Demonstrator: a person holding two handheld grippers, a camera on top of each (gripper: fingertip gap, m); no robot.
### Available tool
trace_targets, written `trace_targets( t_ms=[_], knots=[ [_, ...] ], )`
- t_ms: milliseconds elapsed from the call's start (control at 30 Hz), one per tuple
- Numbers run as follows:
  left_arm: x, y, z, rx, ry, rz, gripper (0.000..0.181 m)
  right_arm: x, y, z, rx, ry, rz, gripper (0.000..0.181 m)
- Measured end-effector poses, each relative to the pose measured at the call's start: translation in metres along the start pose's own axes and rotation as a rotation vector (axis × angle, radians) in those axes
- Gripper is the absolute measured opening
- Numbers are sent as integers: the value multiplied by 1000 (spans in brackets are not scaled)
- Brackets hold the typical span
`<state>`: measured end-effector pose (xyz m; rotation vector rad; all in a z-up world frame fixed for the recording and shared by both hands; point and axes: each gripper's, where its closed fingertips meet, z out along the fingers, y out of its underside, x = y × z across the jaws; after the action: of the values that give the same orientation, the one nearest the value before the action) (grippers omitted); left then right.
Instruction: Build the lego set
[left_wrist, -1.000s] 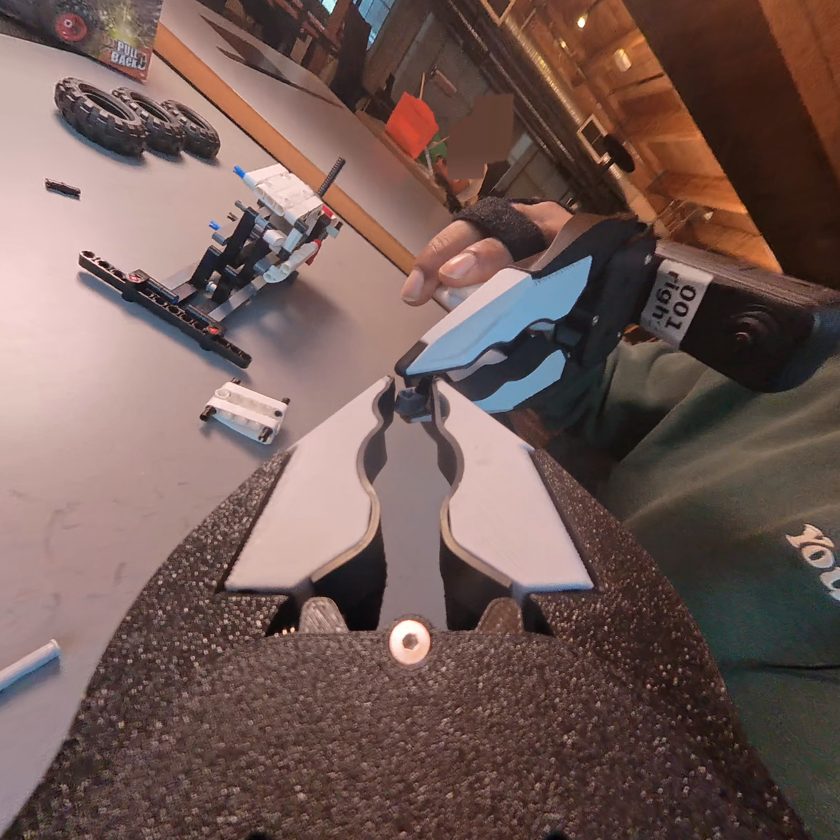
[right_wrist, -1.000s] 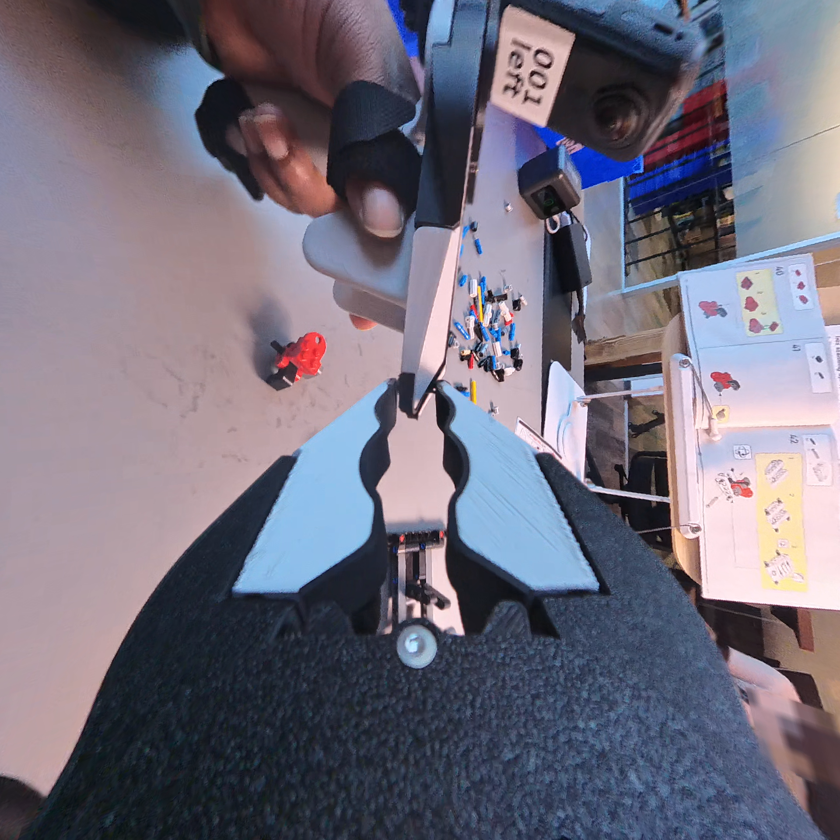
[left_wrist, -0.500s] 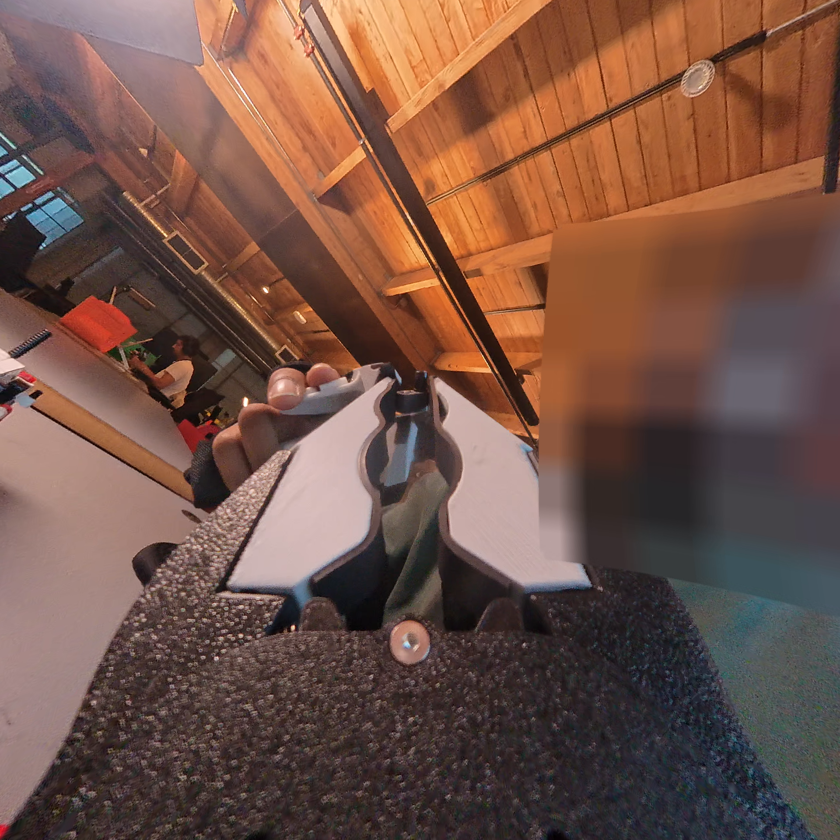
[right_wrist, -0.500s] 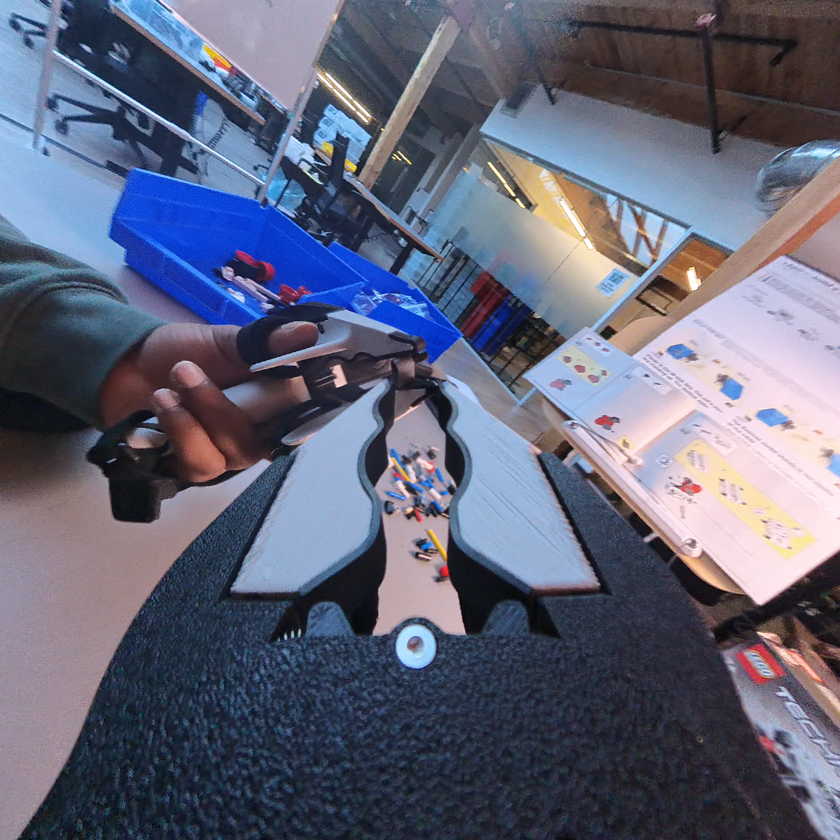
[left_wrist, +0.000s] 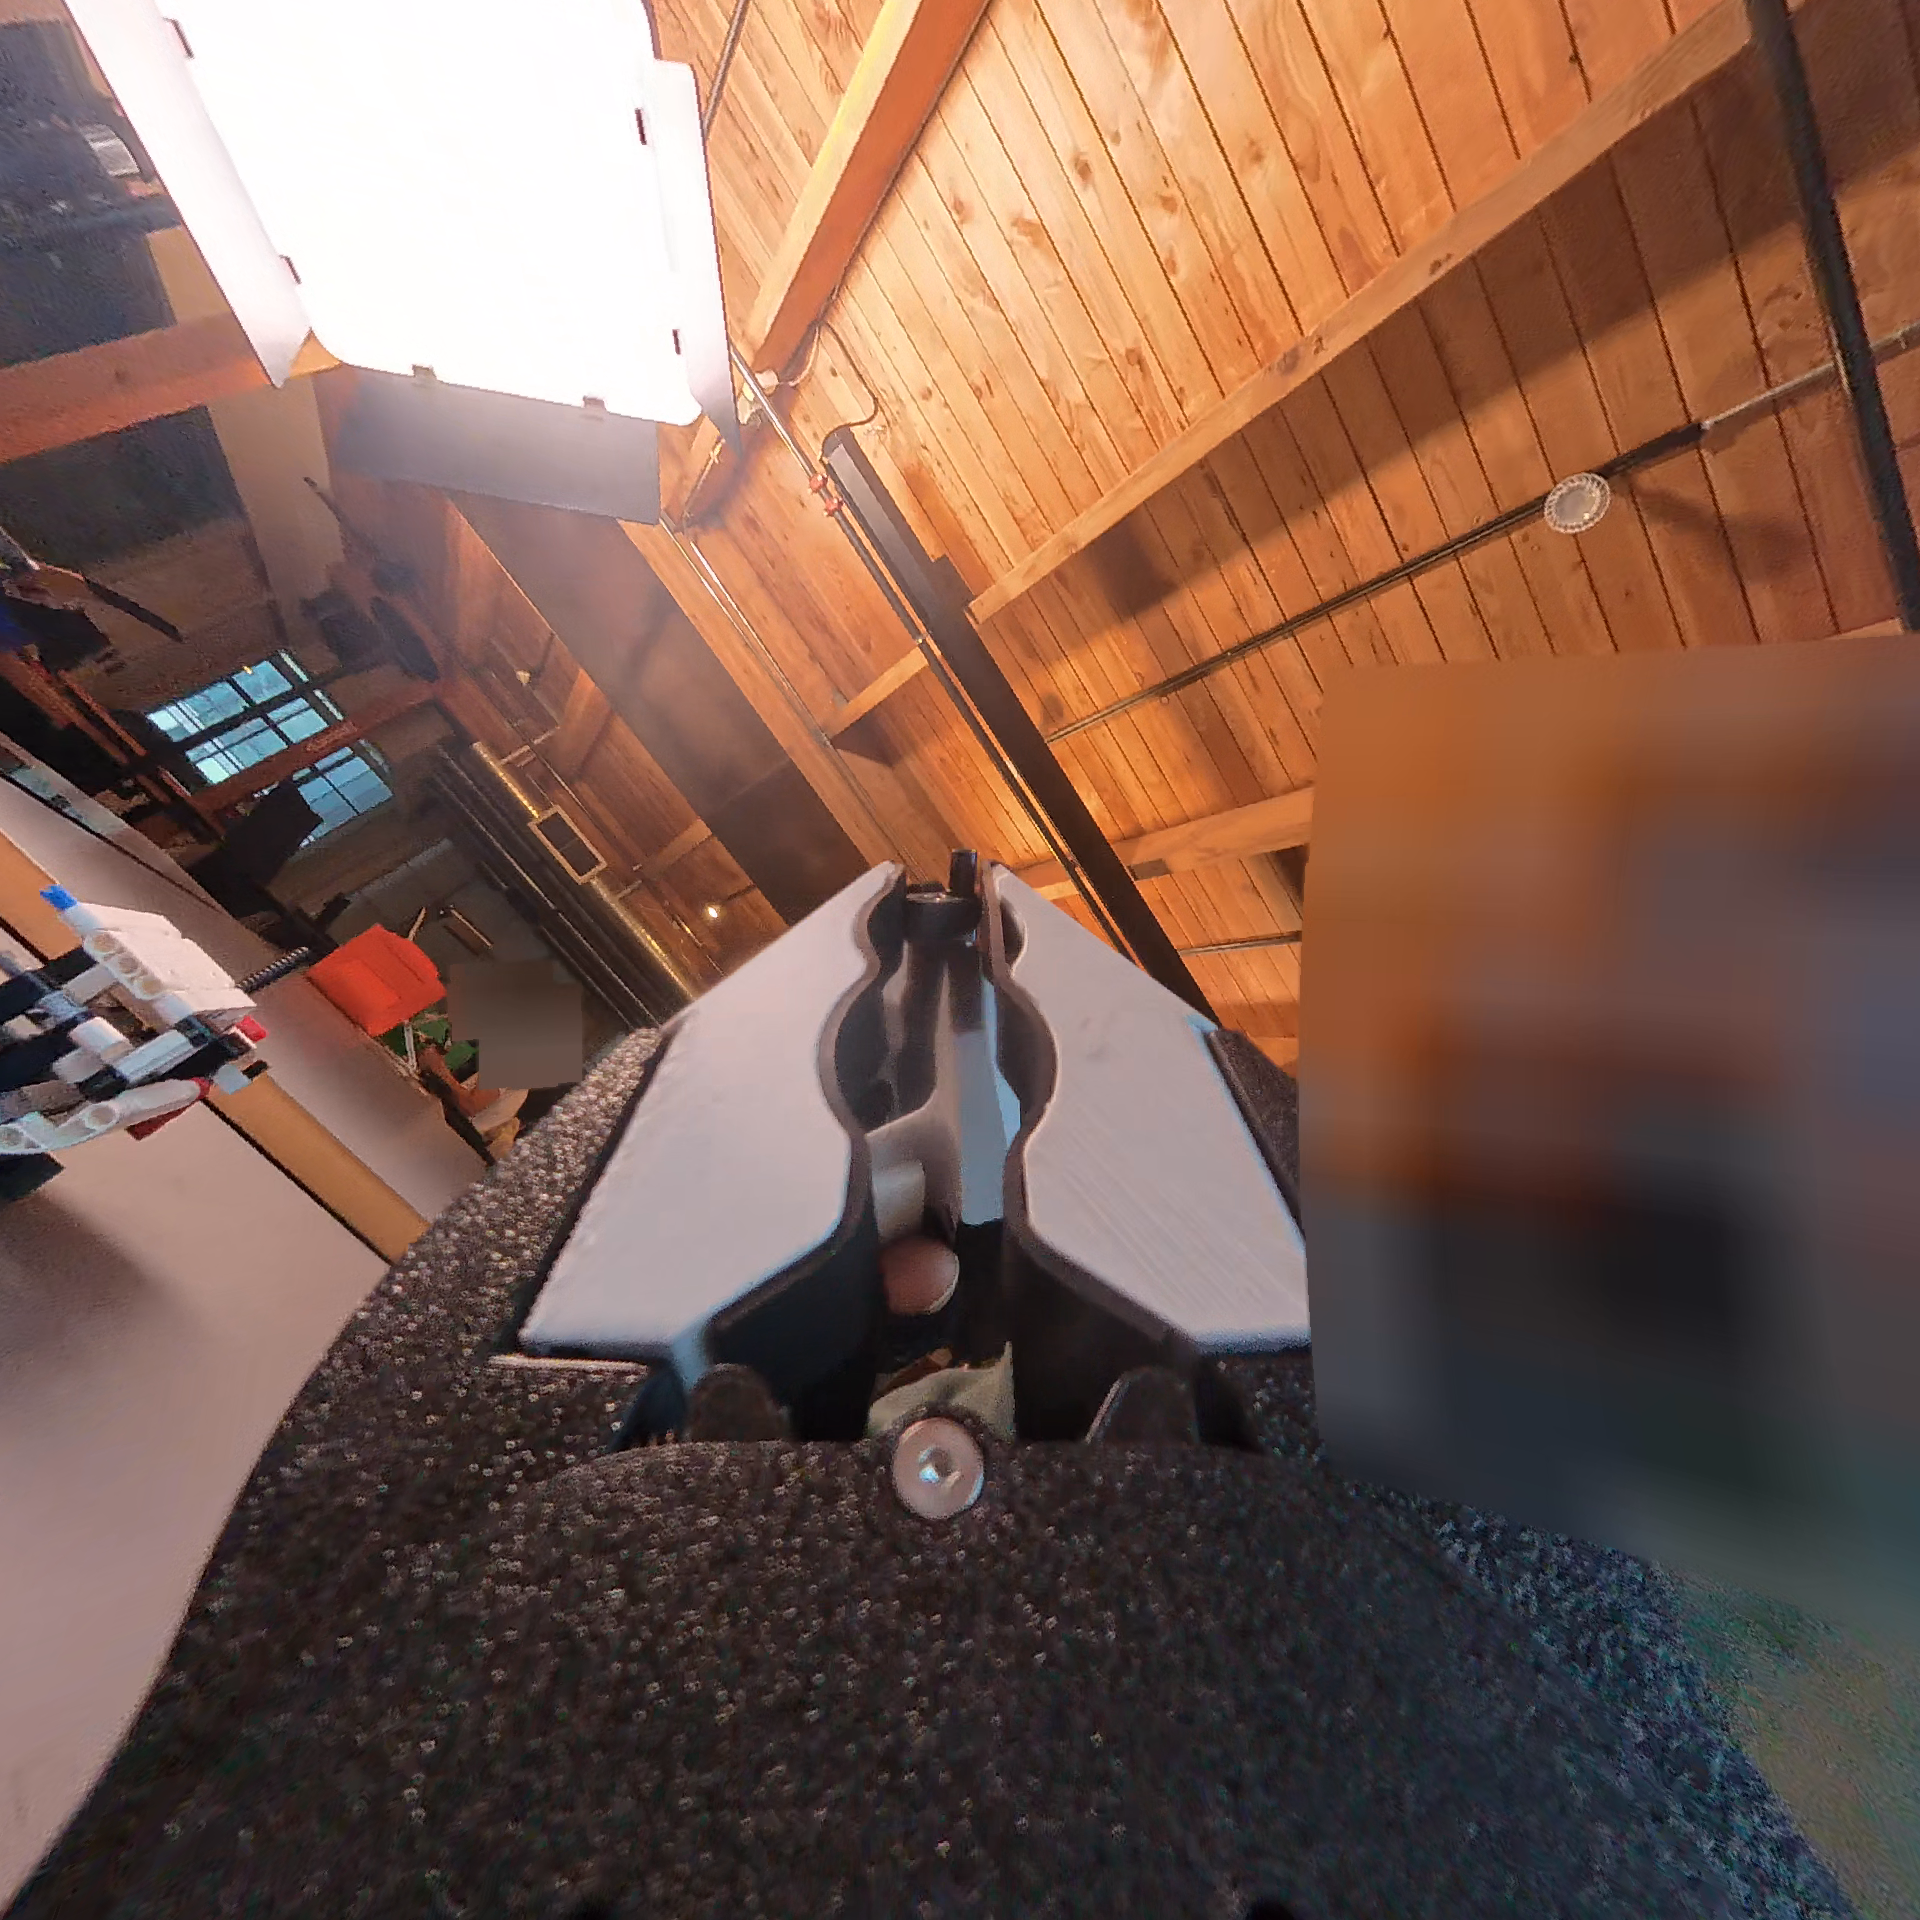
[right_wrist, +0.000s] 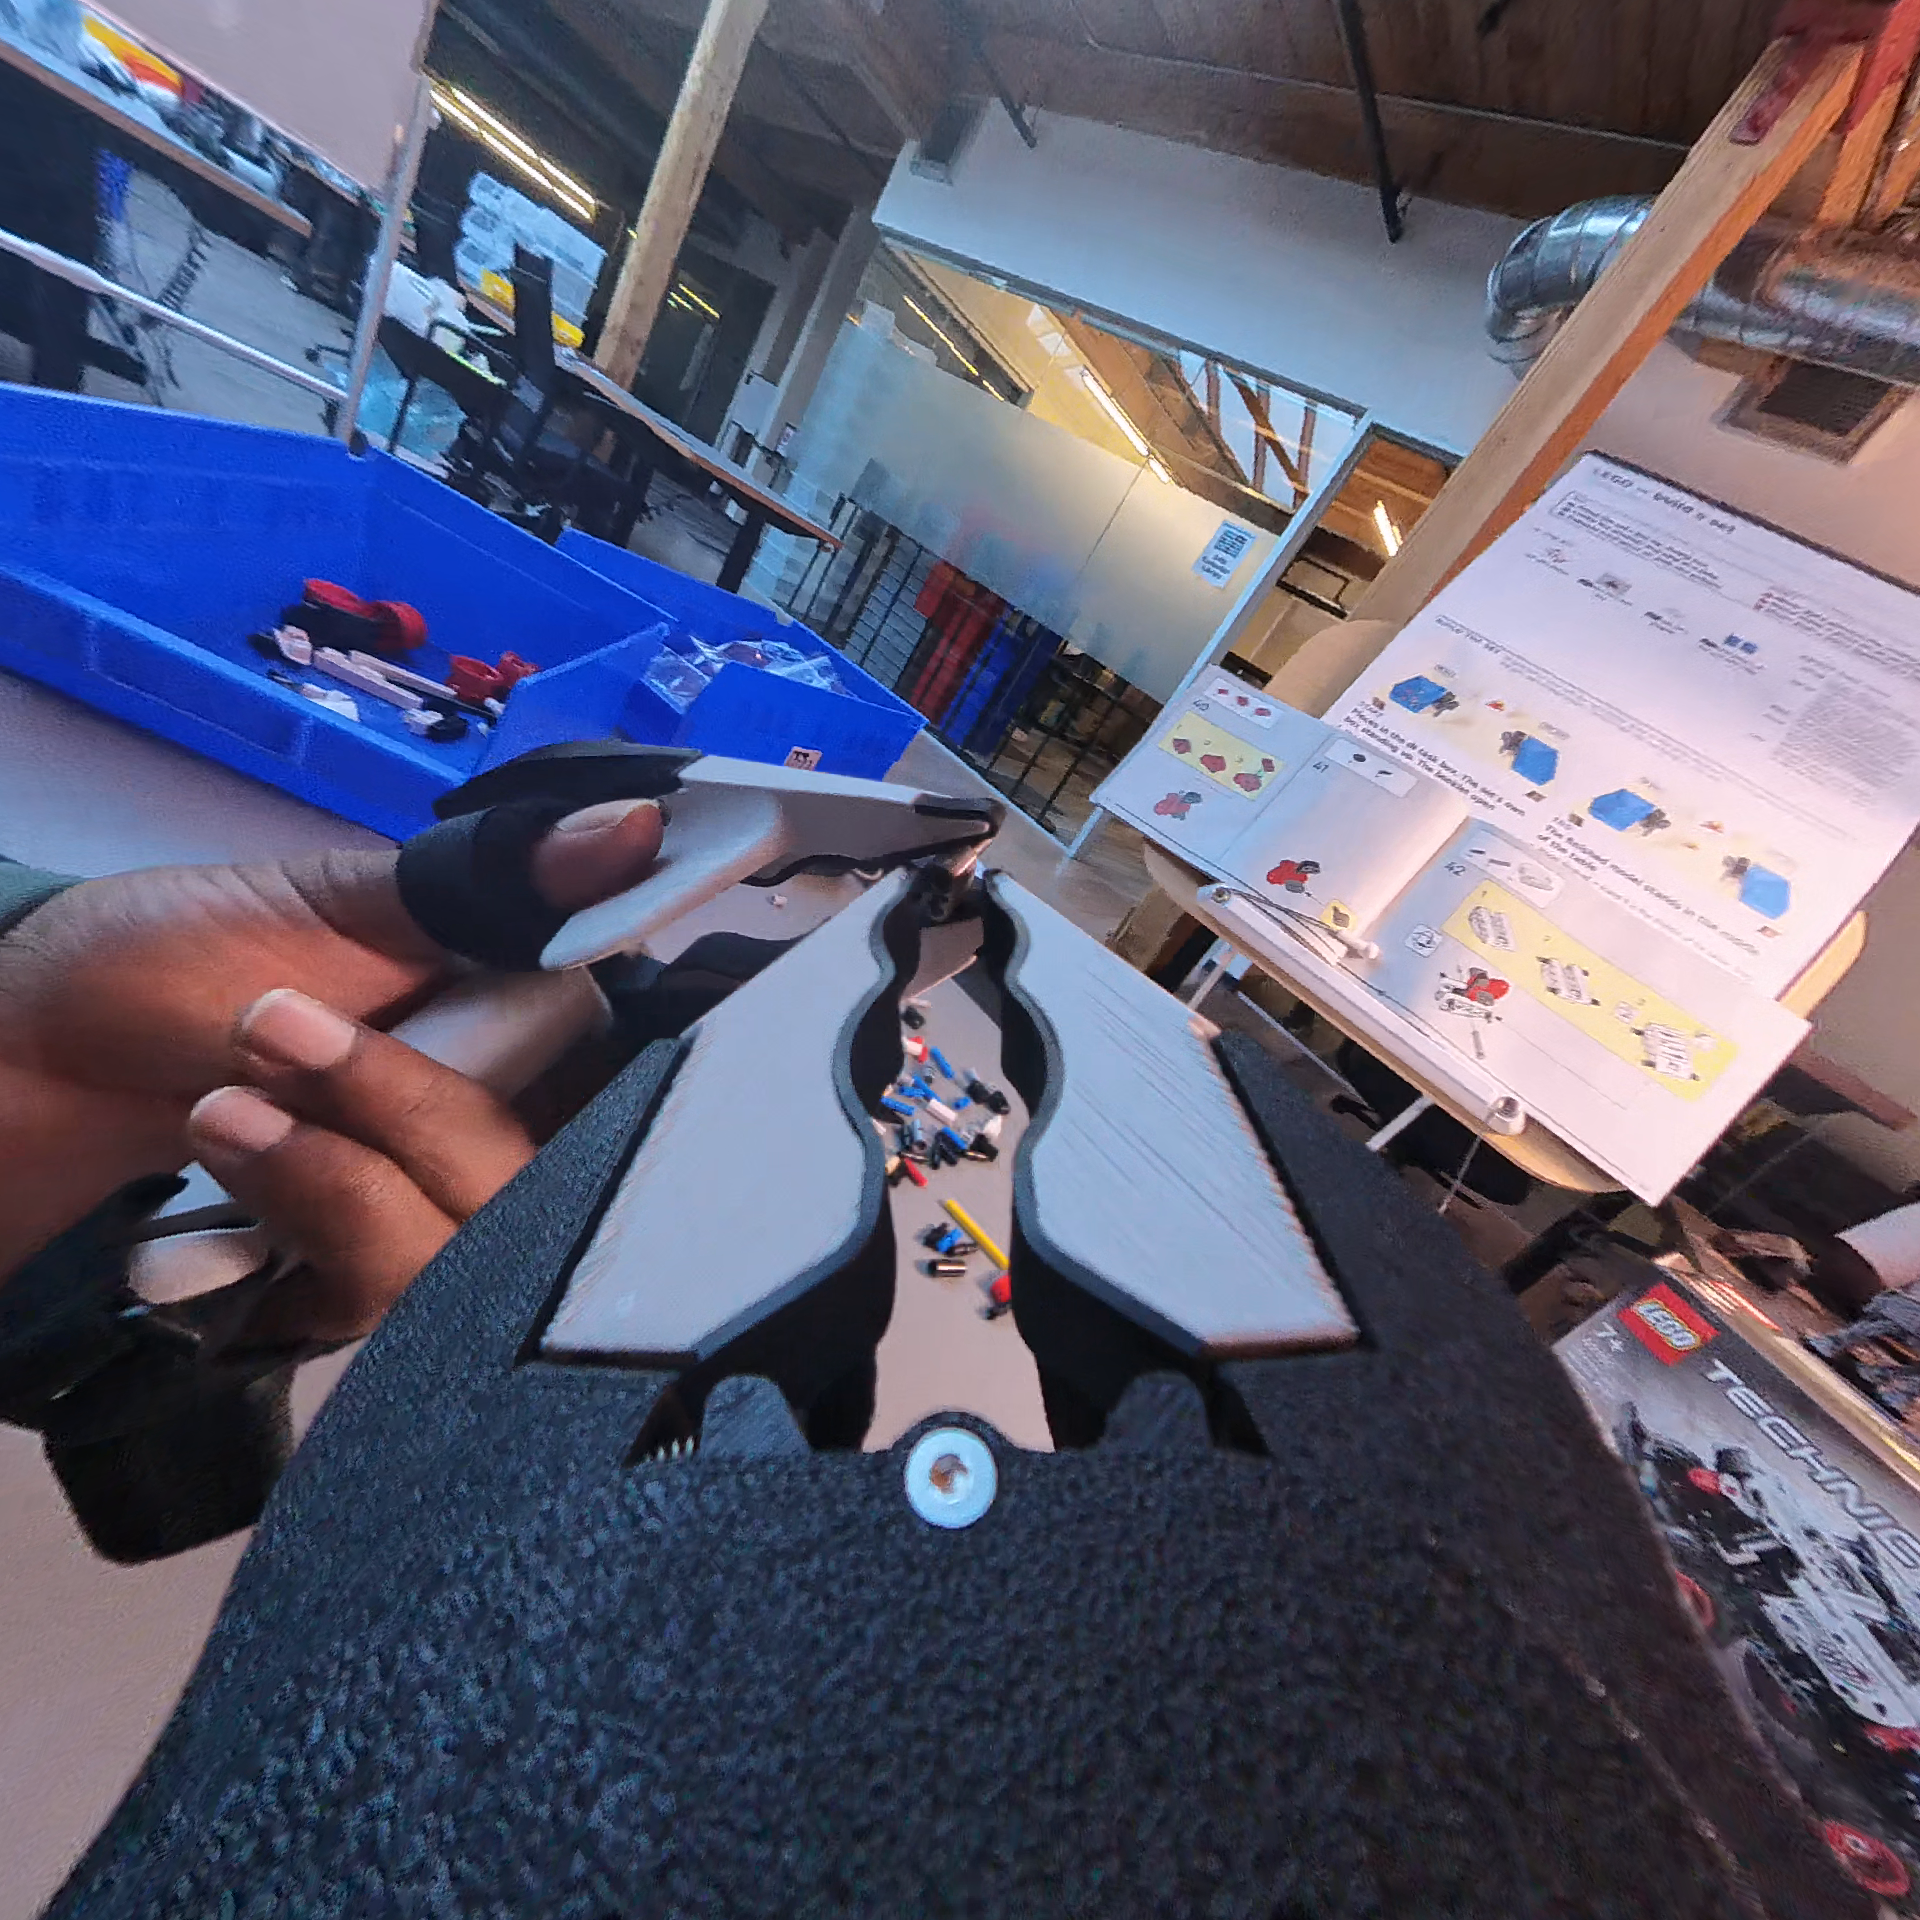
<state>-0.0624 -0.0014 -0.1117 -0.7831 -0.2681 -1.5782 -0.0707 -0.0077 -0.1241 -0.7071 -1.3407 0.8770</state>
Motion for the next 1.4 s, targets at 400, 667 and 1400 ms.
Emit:
trace_targets(
  t_ms=[400, 667, 1400],
  knots=[
    [-27, 0, -14, -222, -234, 149, 19, 7, 24, -2, -115, -227, -16, 0],
    [-31, 6, -18, -317, -291, 221, 9, -4, 36, -10, -124, -331, -18, 0],
    [-28, -1, -15, -98, -125, -12, 7, 5, 27, -2, -12, -198, 188, 13]
  ],
)
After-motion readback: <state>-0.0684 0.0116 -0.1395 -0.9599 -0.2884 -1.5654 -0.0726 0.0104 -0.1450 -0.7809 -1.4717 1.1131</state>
